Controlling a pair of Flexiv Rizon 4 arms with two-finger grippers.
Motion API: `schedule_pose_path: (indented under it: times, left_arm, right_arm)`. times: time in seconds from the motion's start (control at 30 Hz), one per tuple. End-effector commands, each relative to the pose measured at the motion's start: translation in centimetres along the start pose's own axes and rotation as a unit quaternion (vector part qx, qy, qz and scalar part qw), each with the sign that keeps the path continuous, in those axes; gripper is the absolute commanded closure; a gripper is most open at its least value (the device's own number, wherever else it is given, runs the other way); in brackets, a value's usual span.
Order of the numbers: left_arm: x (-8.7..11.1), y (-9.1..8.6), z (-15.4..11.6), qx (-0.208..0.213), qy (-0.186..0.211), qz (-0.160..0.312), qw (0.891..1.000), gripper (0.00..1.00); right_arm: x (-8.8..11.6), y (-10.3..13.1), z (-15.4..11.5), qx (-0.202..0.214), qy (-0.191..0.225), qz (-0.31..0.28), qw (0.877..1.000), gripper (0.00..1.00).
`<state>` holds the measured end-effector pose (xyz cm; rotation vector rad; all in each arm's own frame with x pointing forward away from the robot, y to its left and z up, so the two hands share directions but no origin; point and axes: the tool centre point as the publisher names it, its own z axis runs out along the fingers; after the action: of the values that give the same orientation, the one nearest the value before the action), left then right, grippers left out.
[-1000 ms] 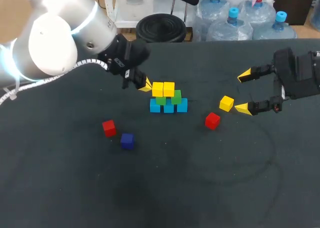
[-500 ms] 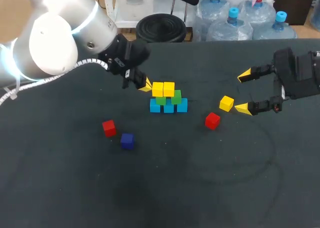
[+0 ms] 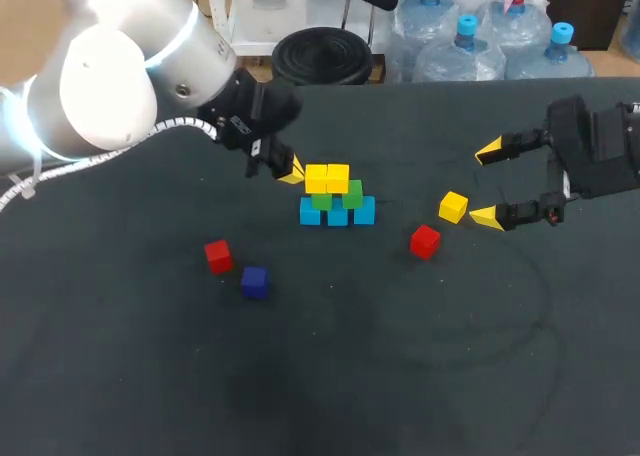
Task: Place the blue cubes, place green cubes on the blue cubes, place the yellow cubes on the green cubes, then place the red cubes on the yellow cubes, and place purple cube on the red cubes.
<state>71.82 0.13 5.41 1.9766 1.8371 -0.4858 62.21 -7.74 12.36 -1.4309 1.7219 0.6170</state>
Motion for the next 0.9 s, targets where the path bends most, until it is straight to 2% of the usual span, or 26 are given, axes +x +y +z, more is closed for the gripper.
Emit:
schedule_pose_path:
  times: [0.03, 0.33, 0.4, 0.53, 0.63, 0.67, 0.7, 0.73, 0.9]
  left_arm:
    - [0.1, 0.1, -0.1, 0.002, 0.002, -0.001, 1.0, 1.0]
    - [0.7, 0.1, -1.7, -0.013, 0.014, -0.005, 1.0, 1.0]
    - [0.7, 0.2, -2.3, -0.02, 0.013, -0.006, 1.0, 0.96]
    - [0.8, 0.3, -3.7, -0.034, 0.009, -0.006, 0.999, 0.68]
    - [0.9, 0.3, -4.9, -0.044, -0.001, -0.006, 0.999, 0.53]
    - [1.0, 0.2, -5.3, -0.047, -0.006, -0.007, 0.999, 0.41]
    - [1.0, 0.2, -5.6, -0.049, -0.011, -0.007, 0.999, 0.09]
    - [1.1, 0.2, -6.0, -0.051, -0.015, -0.006, 0.999, 0.0]
    - [1.3, -0.1, -8.1, -0.067, -0.054, -0.013, 0.996, 0.0]
  right_arm:
    - [0.0, 0.0, 0.0, 0.0, 0.001, 0.0, 1.0, 0.0]
    - [0.0, 0.0, 0.0, 0.0, 0.001, 0.0, 1.0, 0.0]
    - [0.0, 0.0, 0.0, 0.0, 0.001, 0.0, 1.0, 0.0]
    - [0.0, 0.0, 0.0, 0.0, 0.001, 0.0, 1.0, 0.0]
    - [0.0, 0.0, 0.0, 0.0, 0.001, 0.0, 1.0, 0.0]
    - [0.0, 0.0, 0.0, 0.0, 0.001, 0.0, 1.0, 0.0]
    - [0.0, 0.0, 0.0, 0.0, 0.001, 0.0, 1.0, 0.0]
    - [0.0, 0.0, 0.0, 0.0, 0.001, 0.0, 1.0, 0.0]
    - [0.0, 0.0, 0.0, 0.0, 0.001, 0.0, 1.0, 0.0]
